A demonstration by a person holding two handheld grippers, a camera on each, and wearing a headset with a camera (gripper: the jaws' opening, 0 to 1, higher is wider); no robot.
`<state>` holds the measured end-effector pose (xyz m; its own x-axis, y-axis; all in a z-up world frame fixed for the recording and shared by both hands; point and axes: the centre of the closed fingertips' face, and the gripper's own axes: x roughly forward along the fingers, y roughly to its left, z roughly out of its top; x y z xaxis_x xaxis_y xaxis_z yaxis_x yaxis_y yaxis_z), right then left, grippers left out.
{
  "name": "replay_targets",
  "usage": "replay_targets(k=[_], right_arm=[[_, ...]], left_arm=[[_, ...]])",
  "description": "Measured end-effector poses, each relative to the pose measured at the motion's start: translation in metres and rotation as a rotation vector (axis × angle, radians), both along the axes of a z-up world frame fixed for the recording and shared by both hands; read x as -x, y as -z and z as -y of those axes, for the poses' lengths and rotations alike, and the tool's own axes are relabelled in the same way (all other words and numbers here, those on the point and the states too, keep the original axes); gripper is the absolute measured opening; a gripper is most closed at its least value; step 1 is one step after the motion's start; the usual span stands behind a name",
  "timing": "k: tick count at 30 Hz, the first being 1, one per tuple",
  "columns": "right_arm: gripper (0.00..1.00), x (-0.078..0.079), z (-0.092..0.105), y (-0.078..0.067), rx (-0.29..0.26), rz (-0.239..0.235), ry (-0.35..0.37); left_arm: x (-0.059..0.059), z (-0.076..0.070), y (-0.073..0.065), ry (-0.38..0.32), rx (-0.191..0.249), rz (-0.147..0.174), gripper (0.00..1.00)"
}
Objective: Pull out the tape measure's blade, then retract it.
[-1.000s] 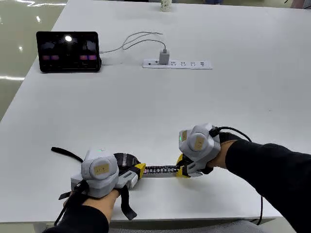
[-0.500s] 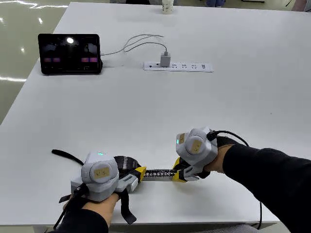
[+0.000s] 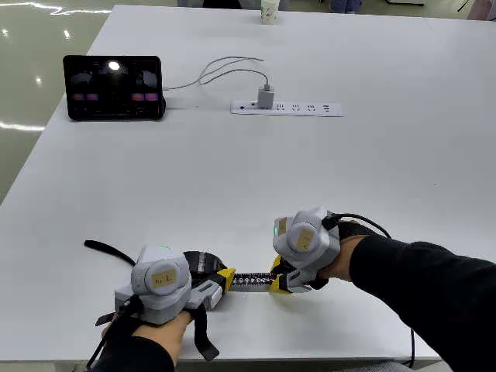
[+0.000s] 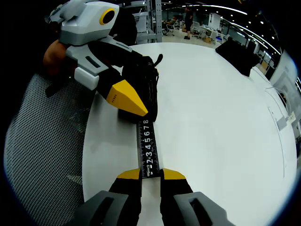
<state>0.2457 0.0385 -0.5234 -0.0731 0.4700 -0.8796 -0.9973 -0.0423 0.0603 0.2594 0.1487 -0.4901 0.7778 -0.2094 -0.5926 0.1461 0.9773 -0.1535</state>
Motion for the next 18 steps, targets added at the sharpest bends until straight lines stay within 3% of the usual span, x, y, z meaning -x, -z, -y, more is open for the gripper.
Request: replay_targets(k=[18], right_arm=[[0.11, 0.001, -0.014, 0.001, -0.022, 0.009, -0.012]], left_arm=[[0.0, 0.0, 0.0, -0.001, 0.002, 0.0, 0.6]])
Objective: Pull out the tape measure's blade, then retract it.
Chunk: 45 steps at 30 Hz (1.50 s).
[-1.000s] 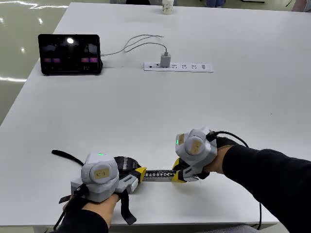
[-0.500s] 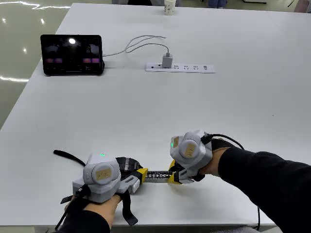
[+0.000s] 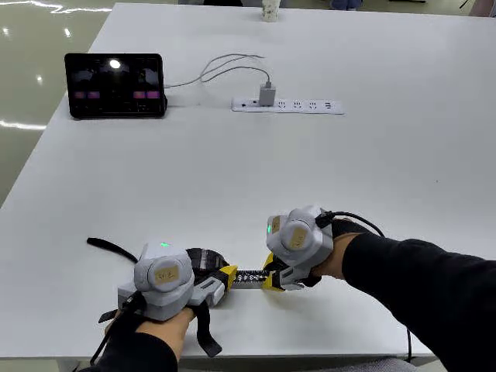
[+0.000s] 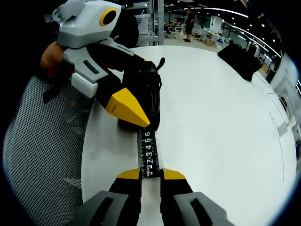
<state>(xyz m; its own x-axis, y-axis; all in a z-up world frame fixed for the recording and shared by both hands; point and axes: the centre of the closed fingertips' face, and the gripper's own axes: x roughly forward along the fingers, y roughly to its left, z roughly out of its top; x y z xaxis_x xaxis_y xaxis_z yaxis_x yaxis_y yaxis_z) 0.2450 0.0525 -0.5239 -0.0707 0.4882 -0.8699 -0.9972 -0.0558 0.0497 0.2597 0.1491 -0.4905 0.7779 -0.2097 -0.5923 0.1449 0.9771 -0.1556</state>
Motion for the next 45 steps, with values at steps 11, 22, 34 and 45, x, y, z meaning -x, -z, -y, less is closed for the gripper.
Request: replay_targets(k=[11, 22, 34, 45], right_arm=[[0.11, 0.001, -0.008, 0.0, -0.015, 0.004, -0.005], [0.11, 0.001, -0.015, 0.001, -0.021, -0.008, 0.011], [0.11, 0.002, -0.019, 0.001, -0.031, -0.007, 0.008], [0.11, 0.002, -0.024, 0.001, -0.044, -0.006, 0.011]], left_arm=[[0.0, 0.0, -0.001, -0.001, 0.002, 0.0, 0.6], [0.001, -0.001, -0.001, -0.002, 0.007, 0.0, 0.6], [0.001, -0.001, -0.001, -0.002, 0.011, -0.001, 0.6], [0.001, -0.001, -0.001, -0.005, 0.016, -0.001, 0.6]])
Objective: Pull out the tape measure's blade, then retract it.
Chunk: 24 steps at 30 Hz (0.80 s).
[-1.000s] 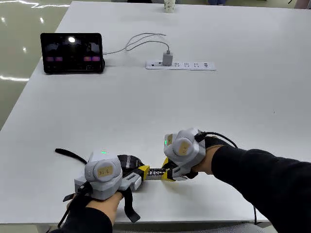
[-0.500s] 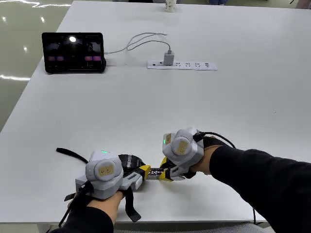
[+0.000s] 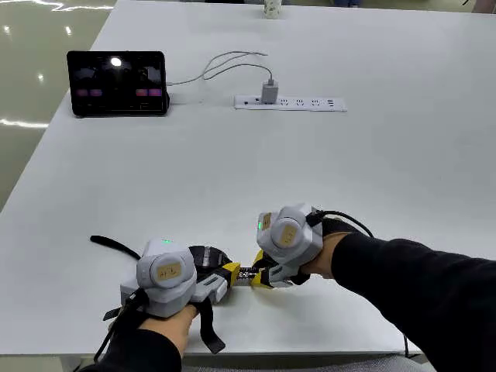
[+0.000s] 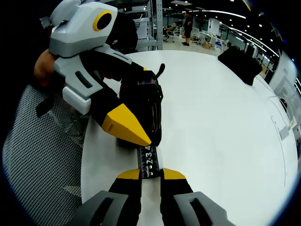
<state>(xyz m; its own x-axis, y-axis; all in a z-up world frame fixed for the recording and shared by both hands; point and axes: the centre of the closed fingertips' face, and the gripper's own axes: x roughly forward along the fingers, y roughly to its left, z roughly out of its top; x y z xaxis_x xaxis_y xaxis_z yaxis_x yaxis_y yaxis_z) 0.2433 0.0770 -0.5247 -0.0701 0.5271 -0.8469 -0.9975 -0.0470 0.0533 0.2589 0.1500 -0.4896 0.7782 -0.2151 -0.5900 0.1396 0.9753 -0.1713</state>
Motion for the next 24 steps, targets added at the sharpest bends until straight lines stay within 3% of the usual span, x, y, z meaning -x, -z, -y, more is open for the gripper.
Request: replay_targets(k=[24], right_arm=[[0.11, 0.003, -0.018, -0.003, -0.058, -0.008, 0.005]], left_arm=[[0.0, 0.0, -0.001, -0.005, 0.01, -0.001, 0.6]])
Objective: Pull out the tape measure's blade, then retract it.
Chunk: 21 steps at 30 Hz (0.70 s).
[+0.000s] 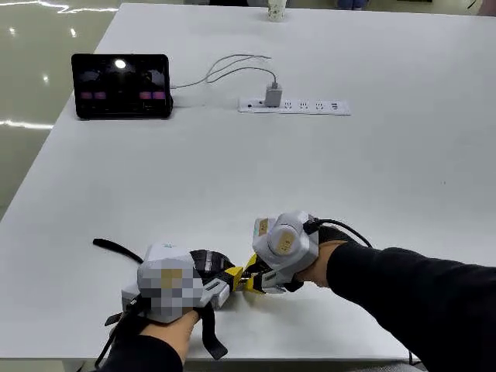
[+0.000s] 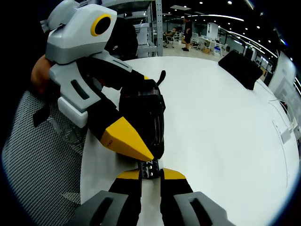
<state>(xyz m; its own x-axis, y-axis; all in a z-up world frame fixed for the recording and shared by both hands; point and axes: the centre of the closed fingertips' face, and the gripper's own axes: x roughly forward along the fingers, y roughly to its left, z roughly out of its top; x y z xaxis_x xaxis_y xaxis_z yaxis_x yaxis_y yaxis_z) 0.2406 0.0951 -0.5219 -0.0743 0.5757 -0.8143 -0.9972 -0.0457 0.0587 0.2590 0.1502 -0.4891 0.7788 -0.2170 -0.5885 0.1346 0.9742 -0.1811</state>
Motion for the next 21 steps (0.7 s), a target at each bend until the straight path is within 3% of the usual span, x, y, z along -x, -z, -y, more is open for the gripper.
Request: replay_targets(k=[21], right_arm=[[0.11, 0.001, -0.0088, 0.001, -0.016, -0.006, -0.006]], left_arm=[[-0.0006, -0.0009, -0.0003, -0.004, 0.009, 0.001, 0.6]])
